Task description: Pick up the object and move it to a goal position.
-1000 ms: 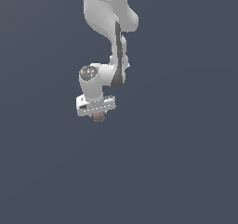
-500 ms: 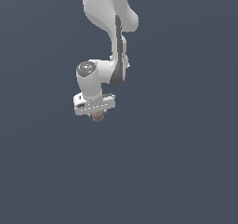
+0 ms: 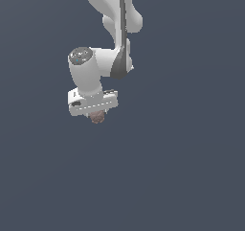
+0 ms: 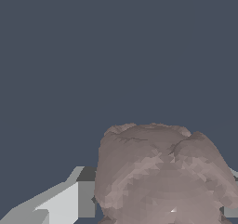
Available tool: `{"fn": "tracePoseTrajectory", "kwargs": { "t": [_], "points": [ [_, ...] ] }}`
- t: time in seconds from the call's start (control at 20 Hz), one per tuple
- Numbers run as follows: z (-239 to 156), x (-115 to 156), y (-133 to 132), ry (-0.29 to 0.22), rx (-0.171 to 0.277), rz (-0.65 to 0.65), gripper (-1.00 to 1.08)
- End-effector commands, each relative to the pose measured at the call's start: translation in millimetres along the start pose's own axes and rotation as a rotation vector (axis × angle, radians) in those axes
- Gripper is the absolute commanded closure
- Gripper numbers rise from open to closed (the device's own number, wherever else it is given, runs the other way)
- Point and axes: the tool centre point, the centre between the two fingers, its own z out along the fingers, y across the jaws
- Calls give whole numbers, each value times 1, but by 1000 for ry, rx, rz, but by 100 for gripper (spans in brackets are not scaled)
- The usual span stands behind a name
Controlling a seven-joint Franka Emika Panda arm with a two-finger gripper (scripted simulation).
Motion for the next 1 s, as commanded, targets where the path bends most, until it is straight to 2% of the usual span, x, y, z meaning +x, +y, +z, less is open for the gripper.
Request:
{"fn": "tracePoseTrajectory", "kwargs": {
  "t": [0.0, 0.5, 0.95],
  "points": [
    [-23, 10, 3, 0, 0, 0, 108],
    [-112, 50, 17, 0, 0, 0, 108],
    [-174, 79, 28, 0, 0, 0, 108]
  ]
}}
